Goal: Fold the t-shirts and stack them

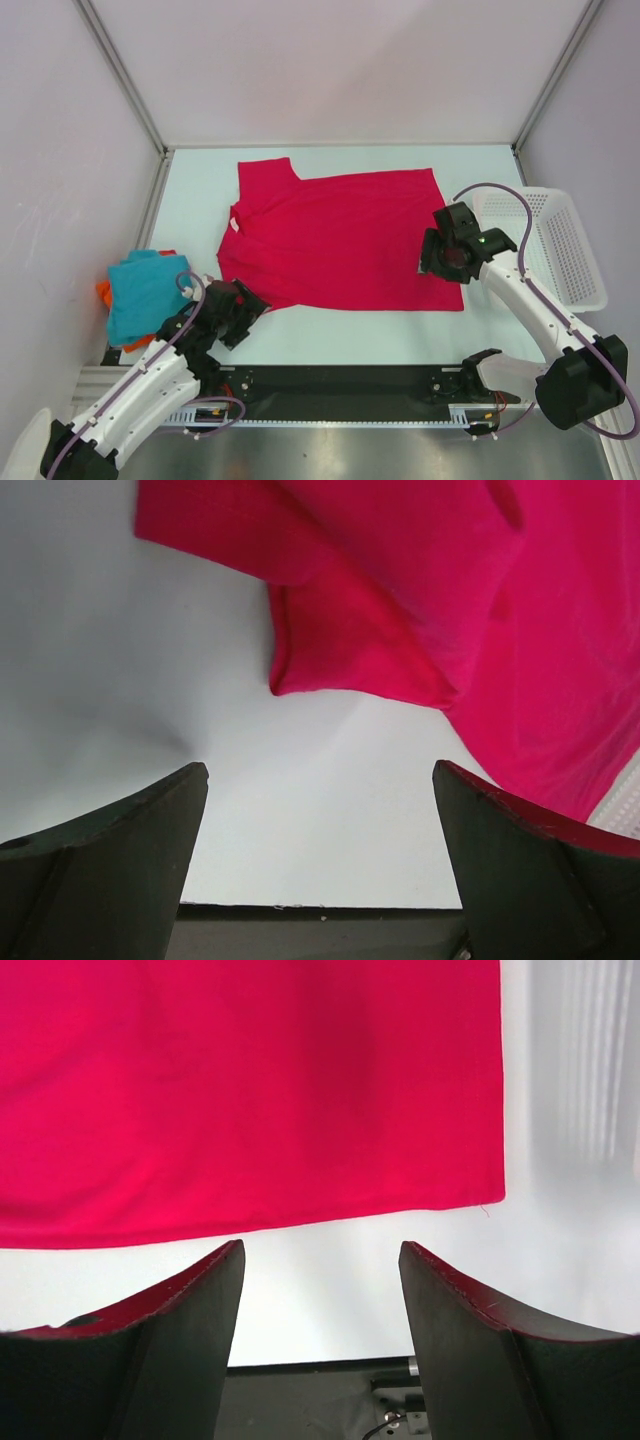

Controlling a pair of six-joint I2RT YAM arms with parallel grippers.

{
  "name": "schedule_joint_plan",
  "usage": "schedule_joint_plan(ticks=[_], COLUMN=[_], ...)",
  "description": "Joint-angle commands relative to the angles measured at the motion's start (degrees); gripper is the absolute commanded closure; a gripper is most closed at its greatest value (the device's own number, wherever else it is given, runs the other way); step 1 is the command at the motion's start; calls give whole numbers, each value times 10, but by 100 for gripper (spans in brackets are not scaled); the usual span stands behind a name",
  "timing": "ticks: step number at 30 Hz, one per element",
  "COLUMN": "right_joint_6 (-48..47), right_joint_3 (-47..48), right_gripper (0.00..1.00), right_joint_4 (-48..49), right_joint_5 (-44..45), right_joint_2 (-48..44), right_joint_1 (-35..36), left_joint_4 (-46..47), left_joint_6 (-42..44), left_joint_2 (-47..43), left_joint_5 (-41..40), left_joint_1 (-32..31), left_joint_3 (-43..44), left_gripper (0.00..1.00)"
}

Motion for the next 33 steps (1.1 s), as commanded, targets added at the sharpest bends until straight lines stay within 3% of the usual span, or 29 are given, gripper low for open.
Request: schedule_joint_plan(ticks=[1,10,16,19,20,22,25,33], right_joint_6=[4,5,5,6,5,6,8,9], right_joint_3=[18,34,43,51,53,55,56,42], right_gripper=[32,32,33,33,33,33,33,33], right_joint_4=[-18,-50,-67,-69,-70,-71,-71,-60], right_joint_5=[5,13,24,30,31,33,34,37], right_joint_2=[-9,-9,0,8,10,15,29,42], right_joint_1=[0,0,1,-1,-2,-2,-1,-6], left_joint_4=[2,44,105,132,137,148,161,158], left_joint_6=[-37,-58,-54,-44,-42,-36,-25,4], left_joint_2=[2,15,71,101,109,126,144,152], left_joint_5=[-19,-27,-33,-33,-32,-30,-28,-35], left_joint_1=[0,1,3,6,8,10,17,24], left_joint_3=[-21,-45,-44,-41,-39,-38,-37,-17], left_gripper=[0,5,24,49,71,91,97,100])
